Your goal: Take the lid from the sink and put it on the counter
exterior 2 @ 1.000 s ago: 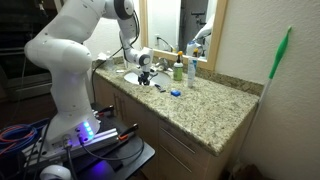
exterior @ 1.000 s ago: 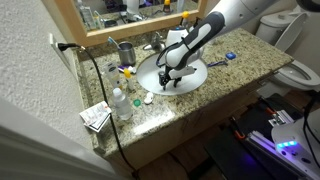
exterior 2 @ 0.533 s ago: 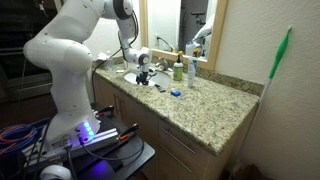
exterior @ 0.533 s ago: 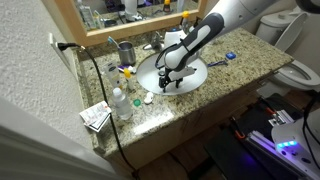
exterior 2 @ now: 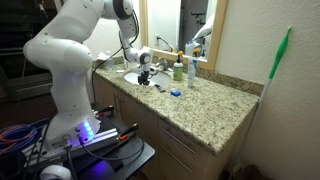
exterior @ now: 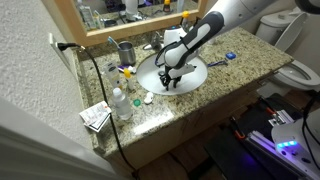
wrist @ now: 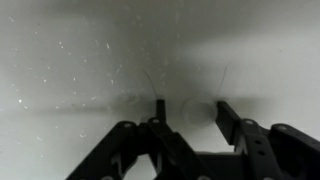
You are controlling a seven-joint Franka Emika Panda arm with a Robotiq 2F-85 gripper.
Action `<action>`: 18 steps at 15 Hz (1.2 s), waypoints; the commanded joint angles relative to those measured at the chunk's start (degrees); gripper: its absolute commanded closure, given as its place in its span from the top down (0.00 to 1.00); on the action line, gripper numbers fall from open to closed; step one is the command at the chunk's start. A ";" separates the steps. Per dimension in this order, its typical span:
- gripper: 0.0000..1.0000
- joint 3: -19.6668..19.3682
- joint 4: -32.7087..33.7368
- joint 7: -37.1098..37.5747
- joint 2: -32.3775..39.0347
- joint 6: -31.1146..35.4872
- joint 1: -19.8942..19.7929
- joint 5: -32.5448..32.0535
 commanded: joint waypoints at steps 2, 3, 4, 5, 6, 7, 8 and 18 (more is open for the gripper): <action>0.16 -0.08 0.86 0.56 1.42 -0.64 0.01 -0.91; 0.11 -0.06 0.83 0.49 1.31 -0.58 -0.08 -0.82; 0.08 0.02 0.62 0.51 0.98 -0.33 -0.09 -0.73; 0.08 0.08 0.16 0.38 0.28 -0.15 -0.12 -0.73; 0.08 0.38 -0.15 0.11 -0.42 -0.42 -0.38 -0.46; 0.08 0.79 -0.73 -0.33 -1.56 -0.76 -0.73 -0.14; 0.08 1.06 -1.36 -0.48 -2.67 -0.64 -0.84 0.01; 0.08 4.55 -8.17 -5.58 -19.97 -15.00 -3.17 1.35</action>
